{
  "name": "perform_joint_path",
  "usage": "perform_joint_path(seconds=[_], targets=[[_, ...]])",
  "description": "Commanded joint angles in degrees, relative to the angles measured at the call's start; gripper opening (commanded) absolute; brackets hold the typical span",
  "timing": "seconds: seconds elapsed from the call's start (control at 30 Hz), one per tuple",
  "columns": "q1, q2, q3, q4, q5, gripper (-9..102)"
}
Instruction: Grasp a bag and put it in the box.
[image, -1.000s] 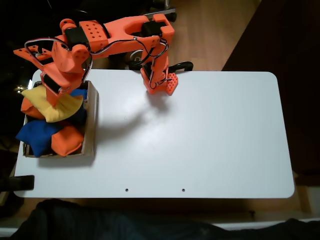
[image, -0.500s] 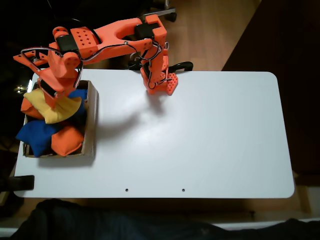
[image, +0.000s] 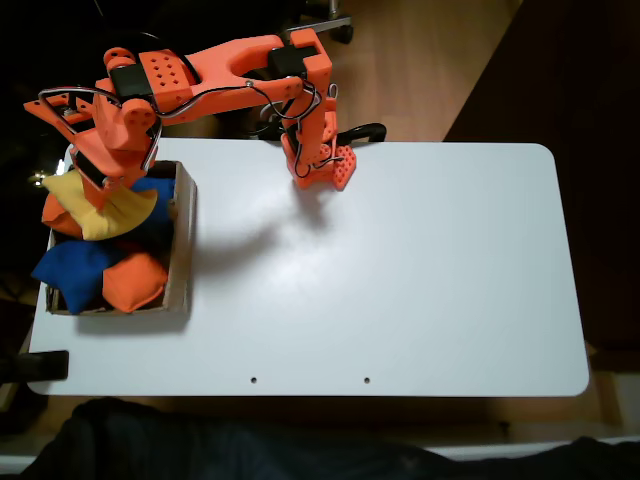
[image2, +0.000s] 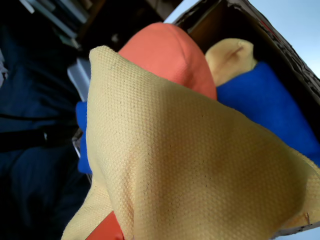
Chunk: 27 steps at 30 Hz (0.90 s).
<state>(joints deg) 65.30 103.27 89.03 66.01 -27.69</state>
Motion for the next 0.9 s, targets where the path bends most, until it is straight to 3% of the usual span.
perform_joint_path(seconds=[0.0,0.87], targets=[[0.88,0.62,-5.80,-1.85,-0.35,0],[1.32,-0.53,-4.13,-3.08,-1.32,11]])
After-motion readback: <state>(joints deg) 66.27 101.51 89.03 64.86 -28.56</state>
